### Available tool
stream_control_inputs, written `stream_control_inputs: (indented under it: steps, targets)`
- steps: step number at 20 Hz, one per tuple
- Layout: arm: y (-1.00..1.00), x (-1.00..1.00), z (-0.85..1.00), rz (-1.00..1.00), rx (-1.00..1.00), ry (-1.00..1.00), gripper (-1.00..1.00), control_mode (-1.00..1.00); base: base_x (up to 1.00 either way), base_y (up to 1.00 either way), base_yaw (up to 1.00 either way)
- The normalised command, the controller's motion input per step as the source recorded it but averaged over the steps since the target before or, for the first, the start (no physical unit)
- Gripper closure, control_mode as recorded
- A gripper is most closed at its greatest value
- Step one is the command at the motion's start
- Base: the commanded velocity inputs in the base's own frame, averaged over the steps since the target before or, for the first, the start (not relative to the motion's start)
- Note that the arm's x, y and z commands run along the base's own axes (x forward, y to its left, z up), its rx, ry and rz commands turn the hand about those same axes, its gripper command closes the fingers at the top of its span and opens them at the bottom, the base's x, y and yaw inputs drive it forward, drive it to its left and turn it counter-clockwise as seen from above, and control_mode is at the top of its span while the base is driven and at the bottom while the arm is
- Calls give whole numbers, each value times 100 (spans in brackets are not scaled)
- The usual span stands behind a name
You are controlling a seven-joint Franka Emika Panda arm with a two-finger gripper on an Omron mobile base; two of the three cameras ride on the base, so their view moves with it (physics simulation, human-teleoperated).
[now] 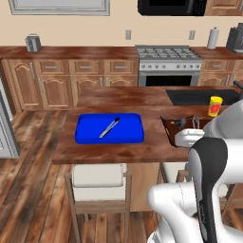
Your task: Gather the onion and sweet potato from the fridge and place them on a tray on the dining counter. Then gather the chicken drumstick and fish from the fridge and place them on the other tray.
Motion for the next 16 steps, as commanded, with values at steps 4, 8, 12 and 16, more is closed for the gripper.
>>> stream_control_inputs:
  steps: [4,8,12,16]
  targets:
    - [2,1,-20,4,0,2,-100,-100,0,0,0]
    - [0,2,-32,6,0,2,-100,-100,0,0,0]
    - [0,0,-12,2,0,0,-100,-100,0,0,0]
    - [0,-1,0,0,0,-1,-100,-100,0,0,0]
